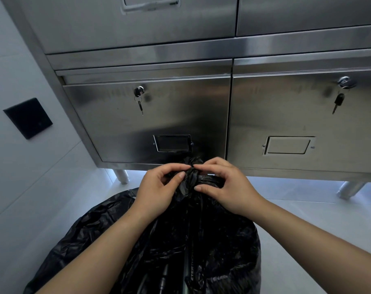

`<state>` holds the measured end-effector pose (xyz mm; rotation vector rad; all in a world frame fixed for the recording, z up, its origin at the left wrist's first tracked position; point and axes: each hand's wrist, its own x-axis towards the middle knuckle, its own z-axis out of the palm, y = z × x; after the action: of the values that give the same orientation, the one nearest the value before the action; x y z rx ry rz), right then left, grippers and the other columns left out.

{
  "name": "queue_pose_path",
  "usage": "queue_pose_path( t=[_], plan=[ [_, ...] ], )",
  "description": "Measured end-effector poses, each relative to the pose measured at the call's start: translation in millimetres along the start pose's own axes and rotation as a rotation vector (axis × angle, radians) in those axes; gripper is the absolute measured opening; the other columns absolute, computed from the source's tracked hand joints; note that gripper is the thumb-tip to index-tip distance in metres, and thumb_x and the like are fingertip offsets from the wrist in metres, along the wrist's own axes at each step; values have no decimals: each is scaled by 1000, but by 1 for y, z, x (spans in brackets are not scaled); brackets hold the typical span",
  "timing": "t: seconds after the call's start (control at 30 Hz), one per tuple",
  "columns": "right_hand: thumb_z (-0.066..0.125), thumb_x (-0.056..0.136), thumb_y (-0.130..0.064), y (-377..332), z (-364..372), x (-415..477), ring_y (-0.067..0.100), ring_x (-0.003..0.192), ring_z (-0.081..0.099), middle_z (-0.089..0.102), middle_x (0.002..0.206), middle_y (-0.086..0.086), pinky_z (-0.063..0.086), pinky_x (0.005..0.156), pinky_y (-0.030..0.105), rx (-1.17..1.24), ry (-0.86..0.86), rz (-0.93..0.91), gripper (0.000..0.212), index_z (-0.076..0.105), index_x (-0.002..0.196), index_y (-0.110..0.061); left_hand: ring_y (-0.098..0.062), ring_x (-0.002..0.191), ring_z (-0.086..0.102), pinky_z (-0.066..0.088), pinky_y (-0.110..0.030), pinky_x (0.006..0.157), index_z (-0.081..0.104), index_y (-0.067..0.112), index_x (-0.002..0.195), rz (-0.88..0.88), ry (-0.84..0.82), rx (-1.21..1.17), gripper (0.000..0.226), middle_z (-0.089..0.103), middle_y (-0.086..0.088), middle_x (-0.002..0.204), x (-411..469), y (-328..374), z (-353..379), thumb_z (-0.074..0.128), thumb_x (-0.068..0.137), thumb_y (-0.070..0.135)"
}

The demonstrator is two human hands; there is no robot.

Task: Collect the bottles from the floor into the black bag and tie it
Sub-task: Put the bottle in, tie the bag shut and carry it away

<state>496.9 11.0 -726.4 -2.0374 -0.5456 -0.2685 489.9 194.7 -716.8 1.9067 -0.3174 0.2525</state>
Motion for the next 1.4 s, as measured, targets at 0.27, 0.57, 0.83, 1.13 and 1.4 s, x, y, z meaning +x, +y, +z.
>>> queue_pose_path(
  t=[0.27,0.57,0.83,1.13,1.4],
  plan=[
    [74,78,-17,-3,-2,1,-7,112,47,52,117,-9,32,96,7,-39,27,-69,38,67,115,-16,-2,85,69,50,-12,75,74,30,89,-65,12,-104,15,75,14,89,0,6,2,70,81,17],
    [71,81,-21,3,-4,0,-9,101,60,68,106,-16,42,90,9,63,-62,34,40,61,116,-34,-2,81,70,52,-13,73,73,39,82,-52,-13,-45,26,74,16,86,2,1,0,77,75,15],
    [68,83,-18,4,-7,7,3,90,66,72,86,-15,48,84,16,276,-88,145,38,53,107,-44,2,89,68,47,-8,77,71,37,92,-29,-61,-54,31,73,21,93,4,0,-3,75,76,10],
    [65,85,-22,7,-8,5,6,96,64,71,92,-10,47,96,36,215,-85,127,36,51,111,-43,-4,91,67,52,-28,87,68,28,95,-52,-102,25,15,73,8,93,2,-8,5,70,82,19],
    [60,89,-21,7,-1,3,12,91,68,72,94,-1,51,89,35,307,-126,172,33,51,117,-35,-2,92,66,51,-20,83,66,33,94,-23,-113,25,14,71,14,95,2,-9,3,65,86,21]
  ],
)
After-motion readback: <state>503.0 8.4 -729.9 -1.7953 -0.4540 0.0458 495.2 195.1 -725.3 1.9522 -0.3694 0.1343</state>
